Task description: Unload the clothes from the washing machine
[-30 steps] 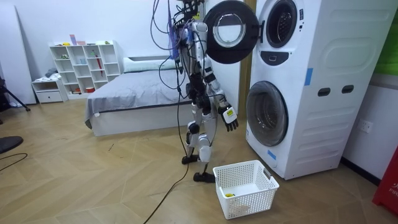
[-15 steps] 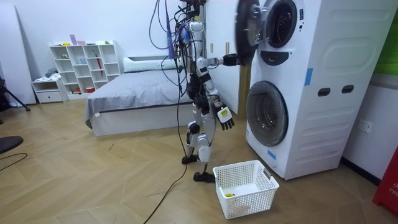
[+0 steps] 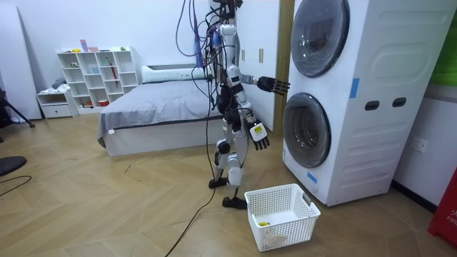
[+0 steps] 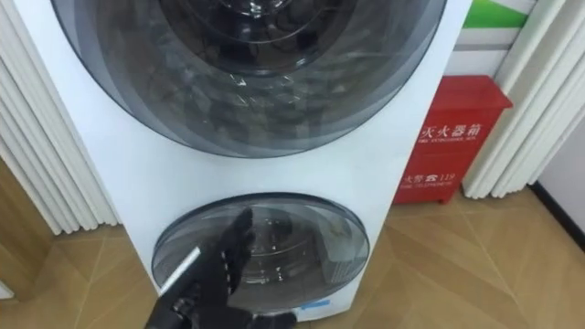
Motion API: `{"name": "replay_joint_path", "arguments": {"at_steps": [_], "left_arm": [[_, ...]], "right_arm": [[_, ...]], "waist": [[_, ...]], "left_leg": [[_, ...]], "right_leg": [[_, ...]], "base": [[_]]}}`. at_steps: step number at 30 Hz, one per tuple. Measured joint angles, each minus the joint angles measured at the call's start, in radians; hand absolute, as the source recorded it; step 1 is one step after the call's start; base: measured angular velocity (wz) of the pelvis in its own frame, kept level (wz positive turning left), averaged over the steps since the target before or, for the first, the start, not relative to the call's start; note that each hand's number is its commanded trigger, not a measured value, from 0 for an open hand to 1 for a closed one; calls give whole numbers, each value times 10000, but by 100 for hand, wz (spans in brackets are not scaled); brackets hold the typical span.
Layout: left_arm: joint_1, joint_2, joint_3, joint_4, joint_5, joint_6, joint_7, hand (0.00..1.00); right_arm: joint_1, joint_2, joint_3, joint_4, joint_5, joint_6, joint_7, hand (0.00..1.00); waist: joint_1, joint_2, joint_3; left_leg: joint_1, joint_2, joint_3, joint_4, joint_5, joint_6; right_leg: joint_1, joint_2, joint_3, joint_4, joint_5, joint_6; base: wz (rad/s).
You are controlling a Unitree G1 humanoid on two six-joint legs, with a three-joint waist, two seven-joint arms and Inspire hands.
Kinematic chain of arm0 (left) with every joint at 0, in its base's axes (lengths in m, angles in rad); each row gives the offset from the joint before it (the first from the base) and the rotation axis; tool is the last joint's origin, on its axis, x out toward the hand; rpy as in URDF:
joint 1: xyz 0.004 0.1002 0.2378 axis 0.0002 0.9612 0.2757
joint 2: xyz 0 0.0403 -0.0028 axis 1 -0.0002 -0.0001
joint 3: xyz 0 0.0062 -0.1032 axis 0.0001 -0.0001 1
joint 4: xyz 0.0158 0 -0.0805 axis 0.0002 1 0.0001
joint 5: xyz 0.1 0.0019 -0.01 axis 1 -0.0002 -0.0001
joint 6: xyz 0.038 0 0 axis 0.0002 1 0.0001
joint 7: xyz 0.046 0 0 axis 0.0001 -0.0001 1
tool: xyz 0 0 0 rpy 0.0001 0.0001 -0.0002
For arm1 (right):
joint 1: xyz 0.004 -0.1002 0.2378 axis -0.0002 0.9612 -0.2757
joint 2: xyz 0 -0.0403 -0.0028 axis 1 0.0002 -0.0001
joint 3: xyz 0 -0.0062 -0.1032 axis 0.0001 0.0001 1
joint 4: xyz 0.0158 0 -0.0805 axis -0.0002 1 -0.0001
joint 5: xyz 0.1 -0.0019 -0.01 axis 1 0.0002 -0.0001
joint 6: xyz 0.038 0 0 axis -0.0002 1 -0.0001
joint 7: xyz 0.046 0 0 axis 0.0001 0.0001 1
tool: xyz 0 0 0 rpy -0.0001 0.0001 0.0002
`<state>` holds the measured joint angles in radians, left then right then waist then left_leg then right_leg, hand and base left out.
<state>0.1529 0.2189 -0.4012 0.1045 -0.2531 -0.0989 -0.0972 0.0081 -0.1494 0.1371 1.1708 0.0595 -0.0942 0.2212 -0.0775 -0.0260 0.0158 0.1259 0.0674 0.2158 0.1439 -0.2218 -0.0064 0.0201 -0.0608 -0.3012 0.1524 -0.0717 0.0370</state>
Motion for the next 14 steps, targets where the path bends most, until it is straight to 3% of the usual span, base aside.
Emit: {"name": "replay_joint_path", "arguments": {"at_steps": [3, 5, 7, 8, 10, 13, 14], "left_arm": [[13, -86, 203, 1790, 1100, -128, 68, 0], [94, -126, 519, 3385, 1812, -238, 186, 0], [443, -110, 1548, 5616, 2901, -315, 535, 0], [505, -48, 1877, 6259, 2952, -322, 702, 0], [690, 358, 3389, 8591, 3445, -232, 1720, 0], [1362, 728, 4100, 10042, 4279, 175, 2627, 0], [1488, 688, 4148, 10243, 4410, 263, 2650, 0]], "right_arm": [[46, 3, -13, 27, -94, -2, 37, 0], [238, 2, -49, -70, -126, -3, 5, 0], [521, 11, -399, -77, -192, -6, -3, 0], [588, 12, -466, -45, -118, 10, 6, 0], [737, 56, -699, -43, 119, 109, 20, 0], [875, -59, -853, 67, 268, 206, 131, 0], [886, -87, -884, 153, 368, 212, 146, 0]], "waist": [[42, 37, -47], [75, 35, -74], [326, 111, -112], [325, 150, -109], [523, 111, -133], [829, 217, -156], [844, 230, -155]], "left_leg": [[104, 87, 40, 5, -39, -66], [223, 127, 79, 0, -74, -125], [412, 295, 319, -3, -167, -272], [428, 339, 321, -1, -192, -311], [518, 509, 412, 15, -277, -454], [717, 605, 540, 15, -319, -534], [763, 599, 540, 17, -319, -533]], "right_leg": [[82, 89, 6, 0, -9, -19], [187, 141, 4, -13, -86, -141], [243, 317, -16, -20, -105, -237], [264, 362, -26, -26, -130, -277], [293, 557, 52, -50, -187, -376], [412, 687, 262, -57, -244, -459], [466, 674, 250, -57, -251, -449]], "base": [[-6], [-12], [-33], [-17], [-15], [-19], [0]]}}
